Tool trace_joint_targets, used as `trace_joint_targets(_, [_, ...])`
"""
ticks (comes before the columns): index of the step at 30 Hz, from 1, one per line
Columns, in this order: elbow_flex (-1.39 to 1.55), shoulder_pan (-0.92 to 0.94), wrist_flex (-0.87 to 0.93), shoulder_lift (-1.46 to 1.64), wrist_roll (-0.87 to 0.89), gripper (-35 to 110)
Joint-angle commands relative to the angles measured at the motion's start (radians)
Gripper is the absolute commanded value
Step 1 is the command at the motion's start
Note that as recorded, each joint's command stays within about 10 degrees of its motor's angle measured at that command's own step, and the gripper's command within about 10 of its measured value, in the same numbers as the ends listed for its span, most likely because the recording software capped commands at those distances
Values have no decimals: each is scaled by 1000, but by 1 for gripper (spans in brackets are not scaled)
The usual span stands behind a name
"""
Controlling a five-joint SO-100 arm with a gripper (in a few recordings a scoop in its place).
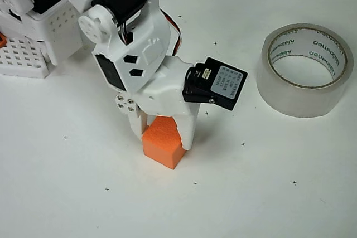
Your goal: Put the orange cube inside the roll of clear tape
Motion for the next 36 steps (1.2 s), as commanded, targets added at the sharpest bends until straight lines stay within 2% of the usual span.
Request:
trace_joint_targets(1, [3,8,-12,26,-14,21])
trace_joint_targets(13, [-11,-55,29,204,5,19])
trace_joint_targets(17, [-77,-95,104,235,25,19])
trace_joint_targets(36, [-394,-328,207,222,61,19])
